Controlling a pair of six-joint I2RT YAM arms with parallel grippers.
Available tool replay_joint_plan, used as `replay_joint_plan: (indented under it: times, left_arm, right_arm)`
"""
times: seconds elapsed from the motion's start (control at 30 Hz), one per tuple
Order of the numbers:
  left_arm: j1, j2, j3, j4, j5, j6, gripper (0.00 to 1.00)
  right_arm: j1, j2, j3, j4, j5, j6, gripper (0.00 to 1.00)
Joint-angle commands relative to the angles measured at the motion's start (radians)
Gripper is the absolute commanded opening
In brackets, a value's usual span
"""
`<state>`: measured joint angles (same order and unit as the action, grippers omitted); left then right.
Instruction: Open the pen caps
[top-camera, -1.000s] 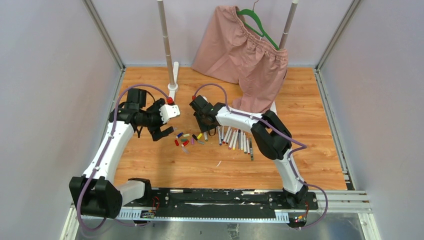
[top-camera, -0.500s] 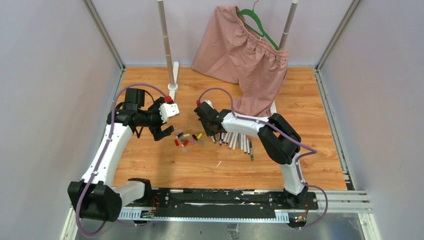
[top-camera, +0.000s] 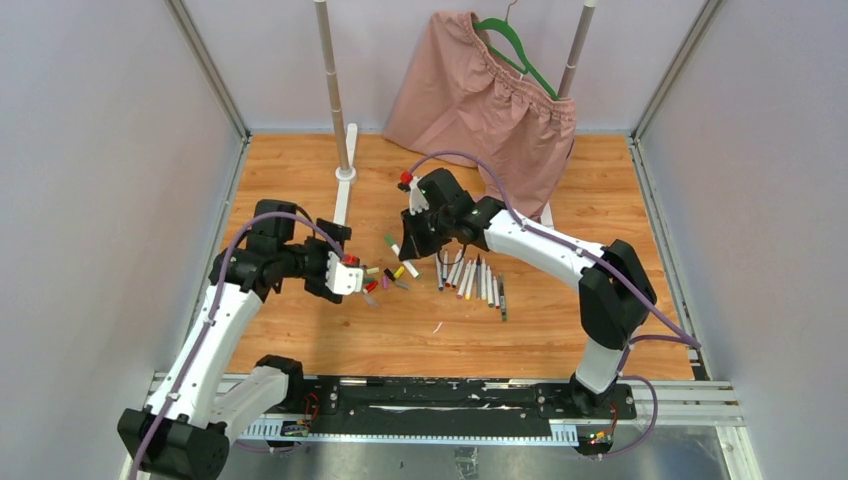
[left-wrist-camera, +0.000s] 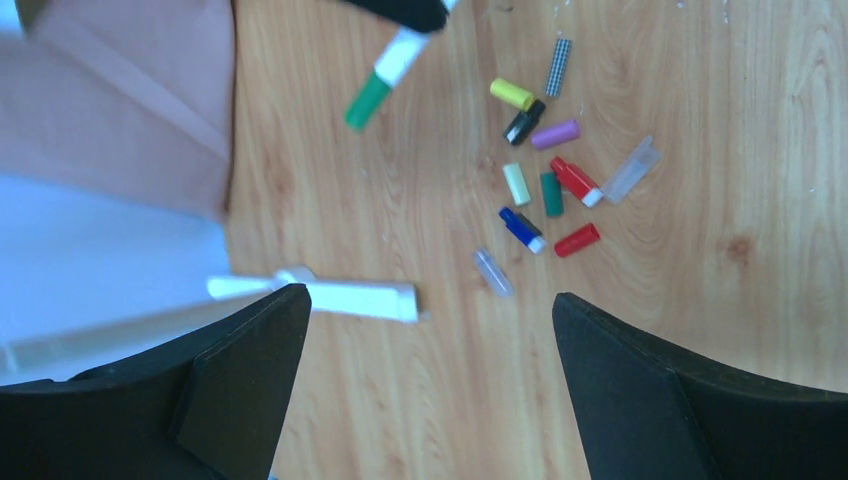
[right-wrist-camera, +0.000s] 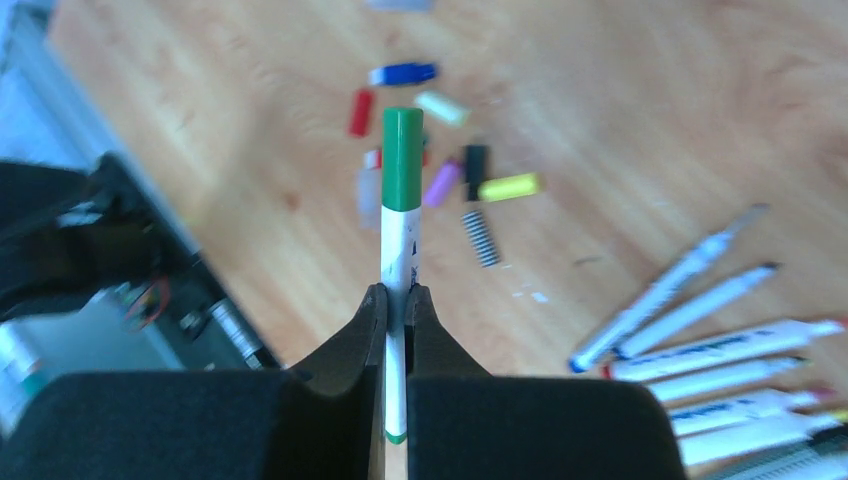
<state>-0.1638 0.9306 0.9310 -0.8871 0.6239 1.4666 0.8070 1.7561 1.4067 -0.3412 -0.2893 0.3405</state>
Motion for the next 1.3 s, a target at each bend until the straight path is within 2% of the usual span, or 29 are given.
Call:
replay_joint_plan:
  times: [0.0, 0.23, 0.37, 0.5, 0.67, 0.8, 0.87, 0.93, 1.03, 1.17, 1.27]
  left_arm:
    - [-0.109, 0.024, 0.032, 0.011, -0.041, 0.182, 0.97]
    - [-0.235, 0.076, 0.072, 0.011, -0.116, 0.222, 0.92]
    - [-0.291, 0.076, 0.056, 0.011, -0.162, 0.251, 0.82]
    - [-0.301, 0.098, 0.068, 0.011, -0.188, 0.224, 0.69]
    - [-0.301, 0.111, 0.08, 0.012, -0.212, 0.202, 0.42]
    - [-0.301, 0.12, 0.094, 0.013, -0.227, 0.168, 0.14]
    - [-0.301, 0.125, 0.106, 0.018, -0.23, 0.139, 0.0]
    - [-0.301, 0.131, 0.12, 0.026, -0.226, 0.079, 0.0]
    - [-0.301, 0.134, 0.128, 0.036, -0.221, 0.022, 0.0]
    - [-0.301, 0.14, 0.138, 0.047, -0.229, -0.086, 0.0]
    - [-0.301, 0.123, 0.114, 0.048, -0.245, -0.09, 0.0]
  right_arm:
    - [0.002, -0.017, 0.01, -0.055, -0.323, 0.019, 0.0]
    - [0.003, -0.028, 0.076, -0.07, -0.52, 0.039, 0.0]
    - [0.003, -0.011, 0.102, -0.07, -0.584, 0.047, 0.0]
    - [0.003, 0.0, 0.112, -0.069, -0.624, 0.045, 0.0]
    - [0.003, 0.01, 0.11, -0.069, -0.645, 0.039, 0.0]
    - [0.004, 0.016, 0.104, -0.07, -0.627, 0.037, 0.01]
    - [0.006, 0.016, 0.09, -0.069, -0.588, 0.046, 0.18]
    - [0.016, 0.0, 0.062, -0.046, -0.534, 0.078, 0.26]
    - [0.03, -0.043, -0.022, 0.094, -0.459, 0.176, 0.3]
    - [0.029, -0.113, -0.154, 0.311, -0.37, 0.311, 0.29]
    - [0.028, -0.151, -0.214, 0.41, -0.342, 0.362, 0.26]
